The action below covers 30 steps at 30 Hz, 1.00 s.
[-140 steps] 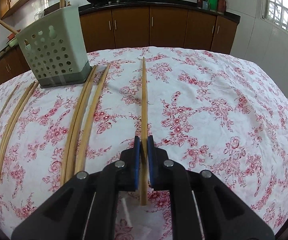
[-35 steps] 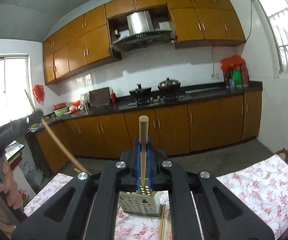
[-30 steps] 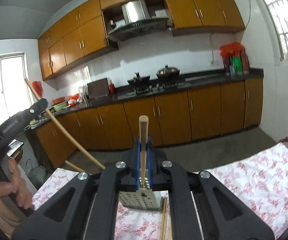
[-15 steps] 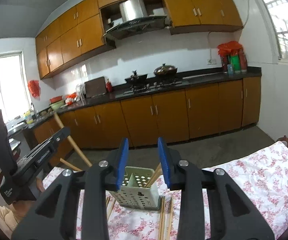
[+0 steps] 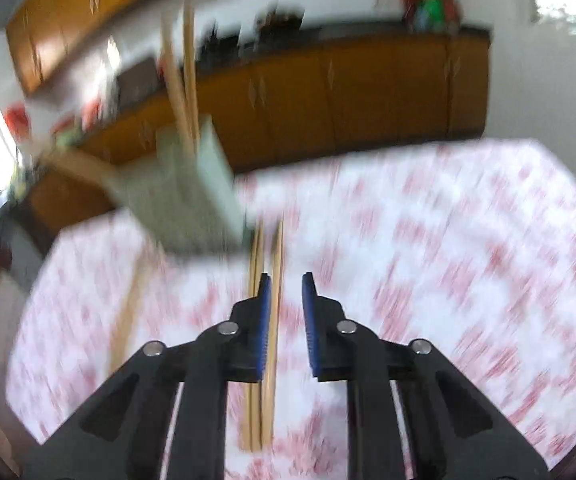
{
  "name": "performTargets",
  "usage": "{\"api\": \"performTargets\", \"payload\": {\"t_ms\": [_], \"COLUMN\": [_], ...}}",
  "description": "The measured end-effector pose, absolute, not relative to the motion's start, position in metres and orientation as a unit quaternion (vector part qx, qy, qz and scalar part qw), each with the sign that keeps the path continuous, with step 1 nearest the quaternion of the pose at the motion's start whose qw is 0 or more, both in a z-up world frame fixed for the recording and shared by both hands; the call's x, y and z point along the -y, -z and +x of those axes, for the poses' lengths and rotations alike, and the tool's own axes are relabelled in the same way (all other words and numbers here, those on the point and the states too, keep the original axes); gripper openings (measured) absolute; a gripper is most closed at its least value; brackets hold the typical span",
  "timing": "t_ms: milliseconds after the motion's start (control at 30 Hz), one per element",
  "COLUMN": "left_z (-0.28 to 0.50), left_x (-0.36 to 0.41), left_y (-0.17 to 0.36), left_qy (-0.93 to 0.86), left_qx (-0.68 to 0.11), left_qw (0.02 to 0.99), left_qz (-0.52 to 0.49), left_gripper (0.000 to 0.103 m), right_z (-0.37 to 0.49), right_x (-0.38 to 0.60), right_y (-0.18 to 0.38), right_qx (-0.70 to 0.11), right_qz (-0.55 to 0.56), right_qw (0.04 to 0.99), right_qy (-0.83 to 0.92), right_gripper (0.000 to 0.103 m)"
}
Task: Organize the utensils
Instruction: 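Return both tools to the table and close each on another chopstick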
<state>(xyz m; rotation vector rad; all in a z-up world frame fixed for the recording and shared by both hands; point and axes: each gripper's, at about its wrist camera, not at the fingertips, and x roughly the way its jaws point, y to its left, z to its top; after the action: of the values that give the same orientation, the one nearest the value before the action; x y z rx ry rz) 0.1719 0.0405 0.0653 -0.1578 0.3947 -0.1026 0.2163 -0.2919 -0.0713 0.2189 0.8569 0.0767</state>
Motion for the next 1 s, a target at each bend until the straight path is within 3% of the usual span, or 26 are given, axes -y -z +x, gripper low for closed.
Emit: {"api": "performTargets", "payload": {"t_ms": [133,433,733,1000], "left_z": [0.175,0.184,0.185,0.183], "left_x": [-0.050,-0.050,-0.016,-0.004], "left_y": [-0.007,0.062,0.099,0.102], "left_qy": [0.037,0.055,0.101,0.097], "left_qx": [-0.288,-0.390,-0.440,-0.441], "left_qw": [0.954,0.915,0.889,0.892], "left_qz": [-0.071,-0.086,-0.074,-0.034], "left_gripper": [0.024,0.024,0.016,0.014], "right_z": [0.216,0.216,0.211,0.210], "right_x": [0.272,0.263,0.281,0.277], "right_y": [0.113,0.116,0.116,0.116], "right_qx": [-0.458,-0.449,-0.445,-0.446], "right_qz": [0.110,0.048,0.055,0.045], "right_qw": [0.881,0.892,0.894,0.894], "right_qy": [-0.052,0.005,0.014,0.011], "right_gripper": [0.015,0.008,0.008,0.010]}}
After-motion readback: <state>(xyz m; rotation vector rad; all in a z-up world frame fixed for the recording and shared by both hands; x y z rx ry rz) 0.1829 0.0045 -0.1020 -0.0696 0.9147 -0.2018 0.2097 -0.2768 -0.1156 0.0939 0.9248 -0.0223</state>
